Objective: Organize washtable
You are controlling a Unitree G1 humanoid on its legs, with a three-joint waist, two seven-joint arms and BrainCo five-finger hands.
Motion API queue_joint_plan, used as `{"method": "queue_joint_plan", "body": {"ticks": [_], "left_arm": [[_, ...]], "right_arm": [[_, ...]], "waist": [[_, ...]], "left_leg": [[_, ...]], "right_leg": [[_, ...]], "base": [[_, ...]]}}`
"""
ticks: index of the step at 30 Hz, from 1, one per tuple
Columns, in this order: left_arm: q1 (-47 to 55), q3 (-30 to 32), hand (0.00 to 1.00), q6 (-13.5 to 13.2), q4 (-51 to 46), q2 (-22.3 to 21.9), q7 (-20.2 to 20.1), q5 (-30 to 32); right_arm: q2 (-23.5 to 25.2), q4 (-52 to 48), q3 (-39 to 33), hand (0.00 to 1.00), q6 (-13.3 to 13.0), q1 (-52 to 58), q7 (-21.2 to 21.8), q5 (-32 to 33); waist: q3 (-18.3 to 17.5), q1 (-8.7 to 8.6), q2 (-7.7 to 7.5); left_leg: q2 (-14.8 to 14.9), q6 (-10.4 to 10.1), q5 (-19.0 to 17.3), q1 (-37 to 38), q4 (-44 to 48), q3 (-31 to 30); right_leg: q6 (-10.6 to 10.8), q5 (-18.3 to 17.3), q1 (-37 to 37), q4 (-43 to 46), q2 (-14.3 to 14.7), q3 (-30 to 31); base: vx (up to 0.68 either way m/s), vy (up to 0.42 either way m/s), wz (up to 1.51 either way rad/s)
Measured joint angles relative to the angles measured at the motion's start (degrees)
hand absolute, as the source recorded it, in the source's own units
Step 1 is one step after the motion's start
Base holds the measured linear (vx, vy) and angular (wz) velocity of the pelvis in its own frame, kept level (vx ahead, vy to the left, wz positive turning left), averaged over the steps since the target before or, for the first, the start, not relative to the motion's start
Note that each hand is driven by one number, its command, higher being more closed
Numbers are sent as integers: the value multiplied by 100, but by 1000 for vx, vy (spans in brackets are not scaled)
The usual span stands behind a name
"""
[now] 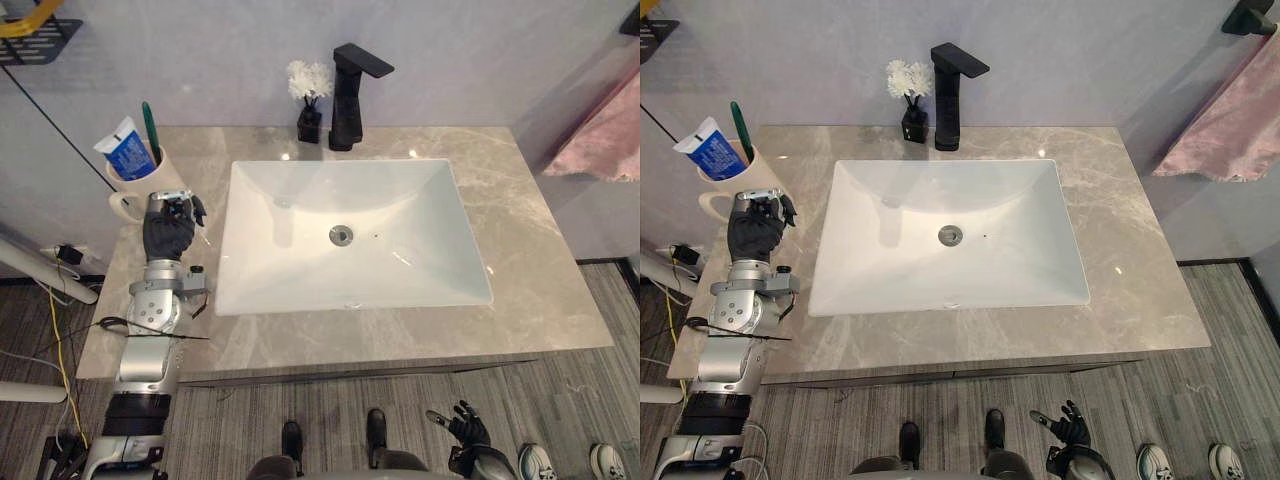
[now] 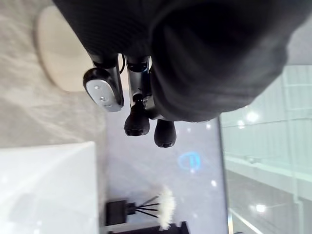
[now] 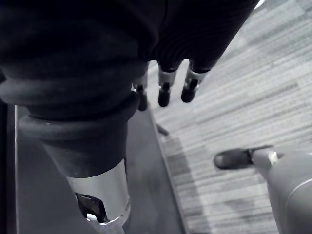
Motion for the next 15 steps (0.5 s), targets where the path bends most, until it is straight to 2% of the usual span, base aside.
{"method": "queue_joint_plan", "body": {"ticks": [4,8,14,15], "left_arm": [[220,101,100,-172,-637,-161,3,-58],[818,733,100,-313,-1180,-403,30,-61],[1746,1610,100,-412,-1225,-1135,259,-257],[1823,1650,100,-416,-1169,-1202,282,-286]], "right_arm": [[-7,124,5,0,-7,41,8,-34],[0,166,11,0,-10,149,15,-33],[47,159,11,0,-51,451,10,-29],[57,159,12,0,-51,481,8,-29]], "waist": [[2,124,63],[4,162,139],[-17,432,180],[-24,433,188]], "left_leg": [[15,-1,0,40,26,-75],[16,-4,3,86,27,-205],[15,-15,9,130,32,-385],[13,-15,10,131,39,-429]], "right_leg": [[2,-5,87,1,-15,-59],[-5,-20,201,2,-19,-184],[-10,-75,359,3,-25,-403],[-12,-88,388,3,-28,-453]], "base": [[-54,-20,10],[-38,-17,16],[-12,-13,17],[1,-13,30]]}}
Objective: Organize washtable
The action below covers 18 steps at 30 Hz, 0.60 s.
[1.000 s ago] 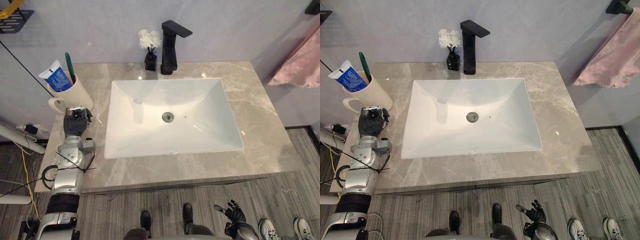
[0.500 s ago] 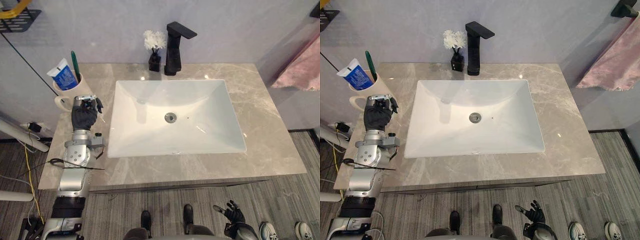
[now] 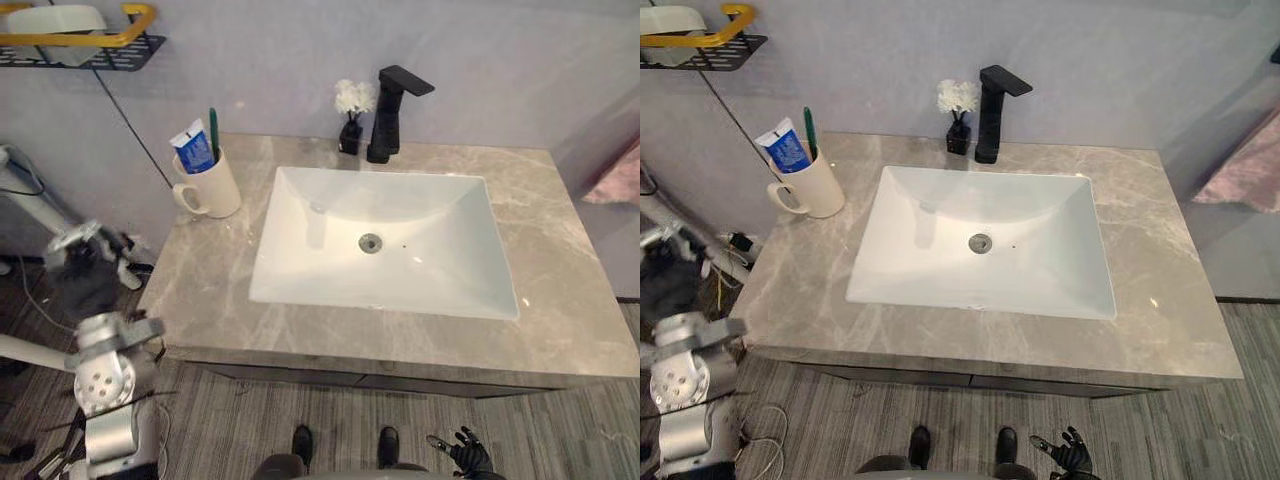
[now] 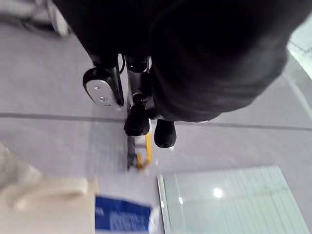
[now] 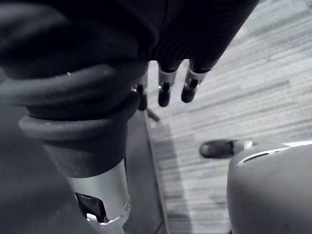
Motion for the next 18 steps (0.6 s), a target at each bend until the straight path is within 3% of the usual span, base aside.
{"method": "queue_joint_plan", "body": {"ticks": [10,11,18], "left_arm": [[513,237,100,264,2432,-902,82,-937],[514,237,0,281,2672,-984,81,-996],[424,57,0,451,4130,-1238,-34,-920]], "right_arm": [[188,-525,517,0,1,134,-40,-1],[188,-526,540,0,1,129,-50,-2],[298,-642,520,0,6,132,-257,-2]], "waist": [[-260,20,22],[-299,27,3],[-411,19,2]], "left_leg": [[72,-14,-1,214,20,-150],[95,-29,8,214,-2,-150],[214,-116,68,246,-126,-139]], "right_leg": [[-45,-141,377,0,0,-359],[-49,-146,377,0,16,-384],[-73,-201,391,0,95,-499]], "base": [[-11,-13,15],[-29,-30,11],[-4,-20,6]]}}
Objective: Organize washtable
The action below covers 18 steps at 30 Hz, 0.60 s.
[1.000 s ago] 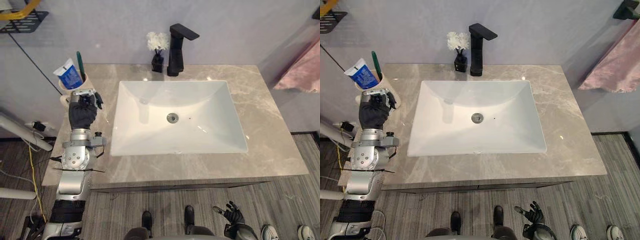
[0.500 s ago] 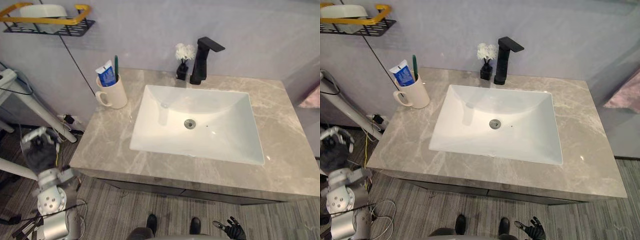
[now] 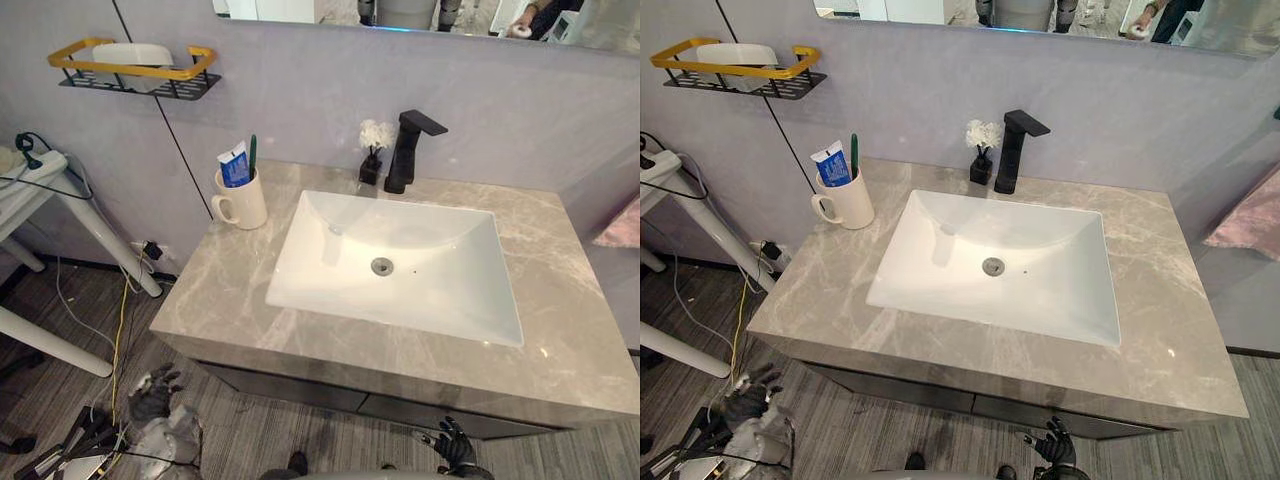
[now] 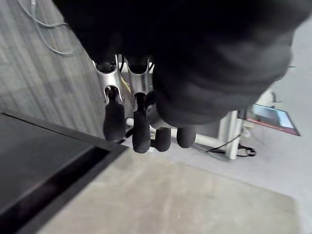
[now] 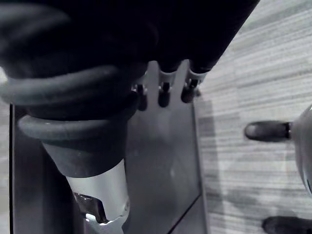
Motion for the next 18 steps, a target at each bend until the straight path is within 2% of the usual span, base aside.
{"method": "queue_joint_plan", "body": {"ticks": [6,10,15,18], "left_arm": [[-256,-548,0,225,1316,-34,-248,587],[-451,-941,0,334,2037,-10,-386,1195],[-555,-1276,0,471,2586,91,-499,1881],[-630,-1436,0,514,2758,162,-502,2089]], "right_arm": [[19,67,-122,0,-6,-35,-15,0],[16,500,-156,0,-11,-227,-15,0],[-20,847,-154,0,-18,-448,-16,-1],[-43,977,-153,0,-19,-550,-15,-1]], "waist": [[-1,-20,2],[-2,-27,-25],[7,-52,-47],[29,-66,-78]], "left_leg": [[21,-25,18,50,-106,24],[10,-26,18,50,-151,51],[-2,-25,17,50,-175,132],[-15,-25,17,51,-172,125]], "right_leg": [[27,-23,-10,-1,20,22],[35,-29,-54,-2,21,68],[42,-30,-121,-3,22,173],[44,-31,-123,-2,30,173]], "base": [[2,0,-1],[4,6,-5],[7,5,-10],[0,0,0]]}}
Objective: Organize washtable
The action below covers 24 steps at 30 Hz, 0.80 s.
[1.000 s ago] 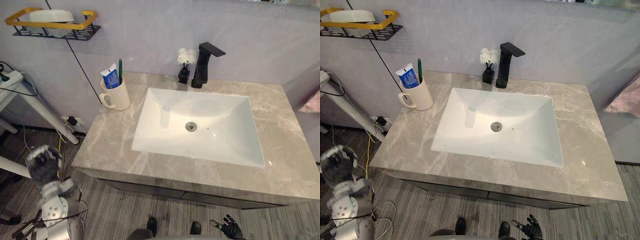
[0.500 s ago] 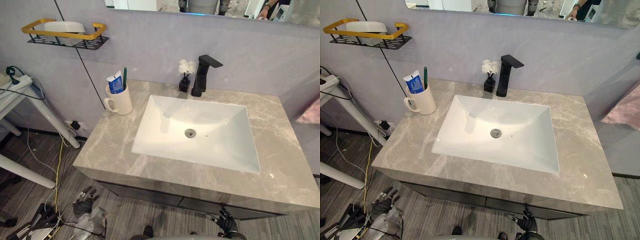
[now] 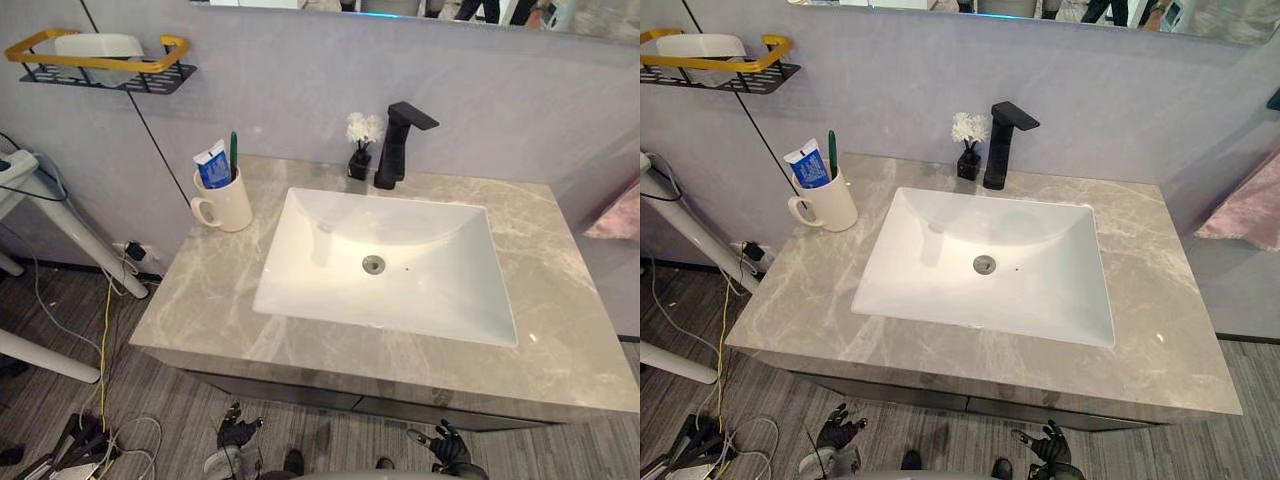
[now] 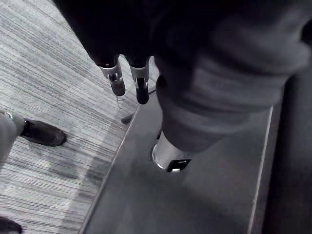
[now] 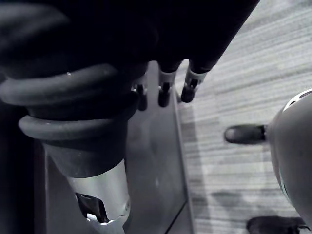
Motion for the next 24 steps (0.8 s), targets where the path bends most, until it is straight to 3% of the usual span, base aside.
{"method": "queue_joint_plan", "body": {"ticks": [5,9,10,11,13,15,16,17,18,19,21,22,23,24], "left_arm": [[-67,-180,0,51,178,64,1,193],[-306,-386,0,61,316,-6,0,326],[-477,-388,0,60,293,-101,3,412],[-523,-390,0,62,282,-141,4,421],[-548,-392,0,65,201,-237,10,427],[-510,-484,0,67,119,-246,5,427],[-496,-523,0,68,85,-196,-12,431],[-540,-545,0,75,49,-200,-64,441],[-531,-560,0,77,19,-217,-101,449],[-461,-645,0,69,-25,-298,-125,493],[-456,-754,0,66,-21,-401,-134,549],[-476,-772,0,64,-21,-395,-133,575],[-511,-852,0,71,-12,-347,-132,653],[-520,-931,0,74,-8,-202,-131,655]], "right_arm": [[-108,110,141,0,-1,-146,16,-2],[-114,88,196,0,3,-205,13,1],[-123,-12,192,0,9,-310,9,1],[-123,-75,198,0,11,-318,7,2],[-115,-311,269,0,47,-447,-12,9],[-82,-417,304,0,64,-433,4,9],[-10,-581,298,0,51,-375,-4,9],[-16,-652,281,0,20,-371,-16,11],[-41,-672,285,0,20,-351,-13,11],[-124,-731,281,0,1,-261,-12,12],[-204,-700,261,0,-1,-254,-5,46],[-208,-633,220,0,1,-282,0,62],[-90,-498,185,0,8,-394,23,71],[42,-356,186,0,12,-468,32,71]], "waist": [[80,-125,18],[335,-143,53],[613,-110,113],[674,-110,137],[703,-115,187],[697,-108,162],[688,-121,107],[748,-160,-8],[742,-204,-46],[597,-334,4],[442,-382,256],[396,-427,324],[416,-472,268],[418,-410,154]], "left_leg": [[-90,2,1,-9,65,-109],[-136,-30,64,-373,324,-502],[-148,-101,123,-479,444,-611],[-147,-149,153,-536,463,-638],[-118,-282,240,-723,458,-634],[-78,-290,246,-813,463,-629],[-51,-196,97,-864,561,-393],[-27,115,-156,-998,1515,74],[20,145,-326,-982,1993,235],[311,-185,-629,-816,2677,402],[538,-553,-878,-497,2265,312],[518,-509,-938,-484,2092,342],[478,-465,-984,-467,1833,378],[420,-446,-1001,-446,1675,393]], "right_leg": [[5,4,25,0,-26,-47],[18,14,23,28,-95,-496],[33,-50,-10,210,-148,-664],[19,-92,-92,319,-171,-708],[-24,-282,-434,796,-239,-788],[-82,-437,-716,1232,-286,-804],[-120,-467,-858,1312,-403,-808],[-119,-466,-892,1427,-604,-778],[-114,-463,-890,1485,-695,-757],[-52,-425,-913,1558,-805,-786],[113,-305,-1044,1575,-713,-754],[156,-225,-1099,1521,-718,-743],[115,-21,-1131,1347,-722,-788],[69,148,-1194,1237,-724,-767]], "base": [[-30,8,6],[-61,-7,57],[-121,4,68],[-120,16,53],[-118,7,25],[-118,-3,5],[-85,21,-3],[-62,31,-2],[-12,78,14],[0,113,13],[-27,227,6],[-91,243,8],[-133,176,-4],[-172,170,-7]]}}
